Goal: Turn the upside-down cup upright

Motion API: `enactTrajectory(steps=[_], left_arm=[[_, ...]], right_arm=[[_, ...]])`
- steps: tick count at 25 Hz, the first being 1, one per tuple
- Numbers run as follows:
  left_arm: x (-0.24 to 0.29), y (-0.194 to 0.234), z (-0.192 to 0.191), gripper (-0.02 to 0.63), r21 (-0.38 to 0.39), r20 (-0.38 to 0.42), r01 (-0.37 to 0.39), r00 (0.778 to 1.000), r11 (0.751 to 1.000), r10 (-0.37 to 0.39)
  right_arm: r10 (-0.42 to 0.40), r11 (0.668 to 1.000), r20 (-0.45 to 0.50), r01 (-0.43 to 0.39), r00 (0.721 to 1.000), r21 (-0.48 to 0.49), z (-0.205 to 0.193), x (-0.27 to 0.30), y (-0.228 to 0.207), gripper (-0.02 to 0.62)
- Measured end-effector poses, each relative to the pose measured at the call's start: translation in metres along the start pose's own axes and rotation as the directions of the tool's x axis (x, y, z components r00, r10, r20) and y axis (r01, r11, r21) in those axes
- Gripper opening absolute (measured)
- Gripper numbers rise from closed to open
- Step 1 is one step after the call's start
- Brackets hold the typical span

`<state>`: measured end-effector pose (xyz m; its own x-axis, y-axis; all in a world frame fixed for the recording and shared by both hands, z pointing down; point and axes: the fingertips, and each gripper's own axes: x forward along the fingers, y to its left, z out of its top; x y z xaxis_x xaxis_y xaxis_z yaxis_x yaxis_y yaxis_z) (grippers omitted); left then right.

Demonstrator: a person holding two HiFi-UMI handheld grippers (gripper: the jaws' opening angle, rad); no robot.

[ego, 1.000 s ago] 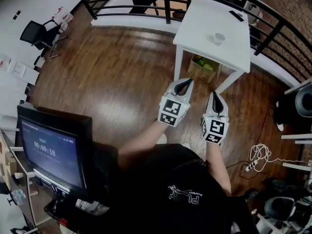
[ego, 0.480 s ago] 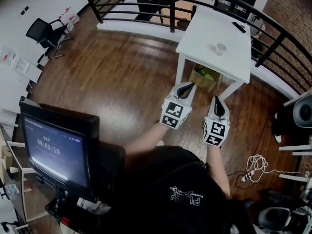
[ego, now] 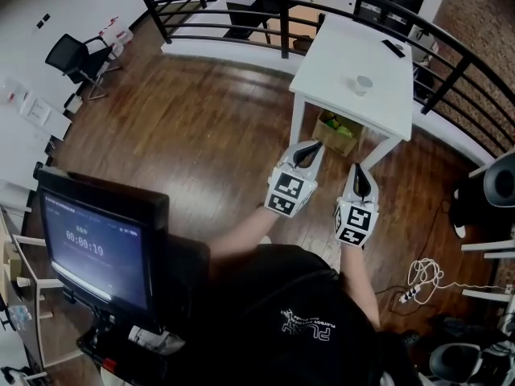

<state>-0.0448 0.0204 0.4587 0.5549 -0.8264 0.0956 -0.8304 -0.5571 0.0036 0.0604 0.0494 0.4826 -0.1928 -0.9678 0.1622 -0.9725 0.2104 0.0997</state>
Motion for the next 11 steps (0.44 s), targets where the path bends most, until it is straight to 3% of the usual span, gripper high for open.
enactTrajectory(steps=[11], left_arm=[[0.0029,-0.0056,0.0016,0.0,0.006,-0.004,0.006,1.0,1.0,-0.006]], right_arm=[[-0.012,1.0,-0.008,0.012,1.0,0.0,-0.0004,-0.0008,-0.0088,0.012]])
